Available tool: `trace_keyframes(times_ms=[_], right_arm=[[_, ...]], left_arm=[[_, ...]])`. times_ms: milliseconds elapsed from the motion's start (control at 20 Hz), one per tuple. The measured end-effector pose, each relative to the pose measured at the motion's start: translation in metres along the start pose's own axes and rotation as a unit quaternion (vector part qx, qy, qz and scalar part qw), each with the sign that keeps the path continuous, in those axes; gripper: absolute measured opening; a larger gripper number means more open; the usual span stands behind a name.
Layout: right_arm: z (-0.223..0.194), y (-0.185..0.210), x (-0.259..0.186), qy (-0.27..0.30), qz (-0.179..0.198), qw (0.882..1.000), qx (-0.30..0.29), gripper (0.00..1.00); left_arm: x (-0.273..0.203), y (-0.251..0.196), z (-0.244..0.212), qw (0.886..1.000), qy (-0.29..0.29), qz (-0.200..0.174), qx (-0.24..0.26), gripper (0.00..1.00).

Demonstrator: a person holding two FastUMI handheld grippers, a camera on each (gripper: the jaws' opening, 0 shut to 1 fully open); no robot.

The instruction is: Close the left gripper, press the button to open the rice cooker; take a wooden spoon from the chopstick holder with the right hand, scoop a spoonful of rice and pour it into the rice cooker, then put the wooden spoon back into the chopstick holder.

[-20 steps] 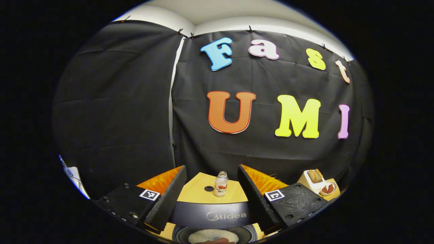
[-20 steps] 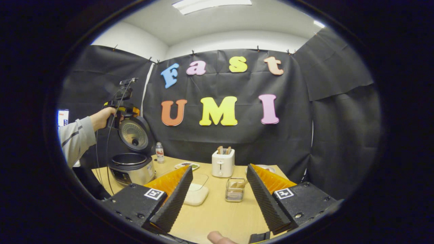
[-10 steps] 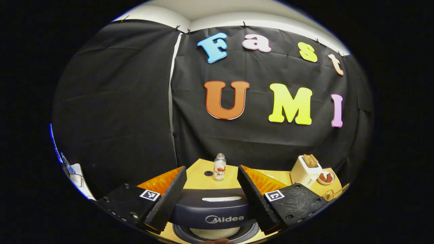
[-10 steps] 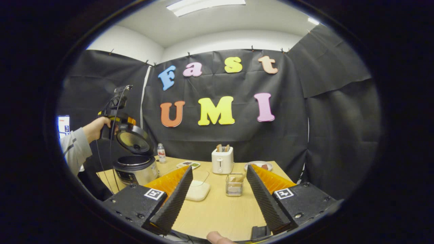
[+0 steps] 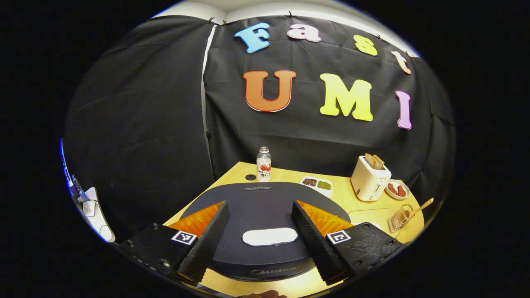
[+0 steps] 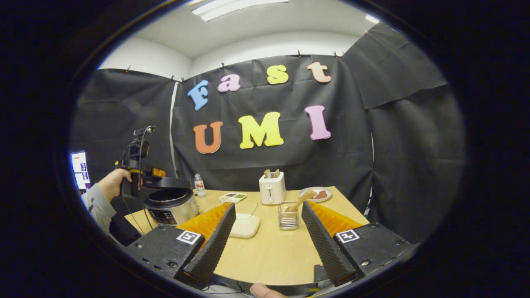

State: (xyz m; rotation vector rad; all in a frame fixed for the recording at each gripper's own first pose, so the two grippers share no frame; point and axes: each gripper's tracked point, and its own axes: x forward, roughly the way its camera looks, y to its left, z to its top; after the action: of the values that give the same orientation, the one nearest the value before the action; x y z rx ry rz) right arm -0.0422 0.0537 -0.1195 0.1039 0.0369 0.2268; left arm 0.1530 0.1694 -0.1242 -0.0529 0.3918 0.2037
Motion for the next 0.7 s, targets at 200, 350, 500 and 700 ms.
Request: trace_keyframes(times_ms=[200,350,500,700], right_arm=[[-0.002,0.005,-0.004,0.000,0.002,1.000,-0.004,1.00],[-0.007,0.008,-0.002,0.005,0.002,1.000,-0.001,1.00],[-0.013,0.011,0.001,0.012,0.003,1.000,0.004,1.00],[-0.026,0.017,0.009,0.028,0.008,1.000,0.007,1.00]], left_arm=[[-0.002,-0.001,-0.017,1.000,-0.015,0.005,0.001,0.99],[-0.001,-0.001,-0.028,1.000,-0.025,0.008,0.002,0.99],[-0.001,-0.001,-0.041,0.999,-0.030,0.012,0.003,0.99],[0.002,-0.003,-0.045,0.997,-0.069,0.016,0.007,0.99]])
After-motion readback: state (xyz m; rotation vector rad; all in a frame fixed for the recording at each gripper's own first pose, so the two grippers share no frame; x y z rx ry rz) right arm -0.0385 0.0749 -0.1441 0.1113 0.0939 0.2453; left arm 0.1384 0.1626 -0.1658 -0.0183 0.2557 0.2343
